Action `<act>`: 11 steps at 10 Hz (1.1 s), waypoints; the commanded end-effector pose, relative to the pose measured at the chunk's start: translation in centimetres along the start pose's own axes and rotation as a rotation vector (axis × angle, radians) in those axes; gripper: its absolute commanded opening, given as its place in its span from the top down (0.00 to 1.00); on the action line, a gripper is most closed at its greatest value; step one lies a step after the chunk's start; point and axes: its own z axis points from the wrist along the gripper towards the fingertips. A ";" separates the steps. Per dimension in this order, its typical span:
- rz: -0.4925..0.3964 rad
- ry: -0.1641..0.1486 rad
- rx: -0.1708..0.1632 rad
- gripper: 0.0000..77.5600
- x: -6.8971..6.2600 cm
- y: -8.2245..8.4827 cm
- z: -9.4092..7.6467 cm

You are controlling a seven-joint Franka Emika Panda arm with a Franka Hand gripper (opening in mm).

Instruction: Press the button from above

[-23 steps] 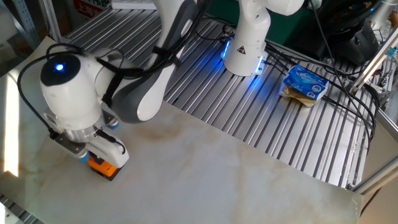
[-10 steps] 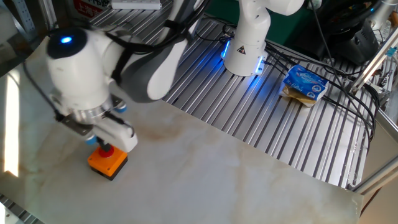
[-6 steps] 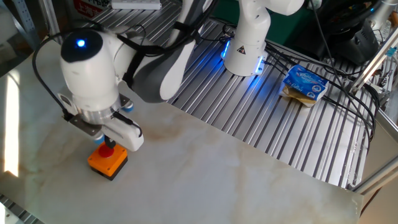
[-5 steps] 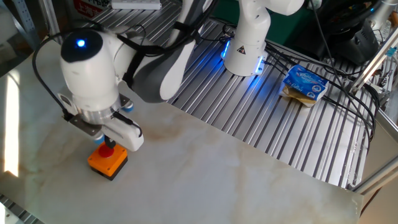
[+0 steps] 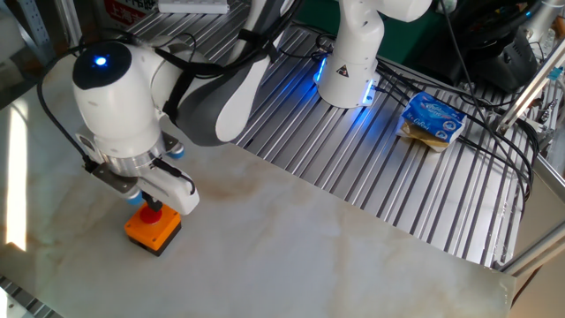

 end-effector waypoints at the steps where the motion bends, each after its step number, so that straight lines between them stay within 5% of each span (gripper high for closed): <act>1: -0.002 -0.015 0.008 1.00 -0.1 -0.1 -0.2; 11: -0.022 -0.032 0.012 1.00 -0.7 -1.0 0.9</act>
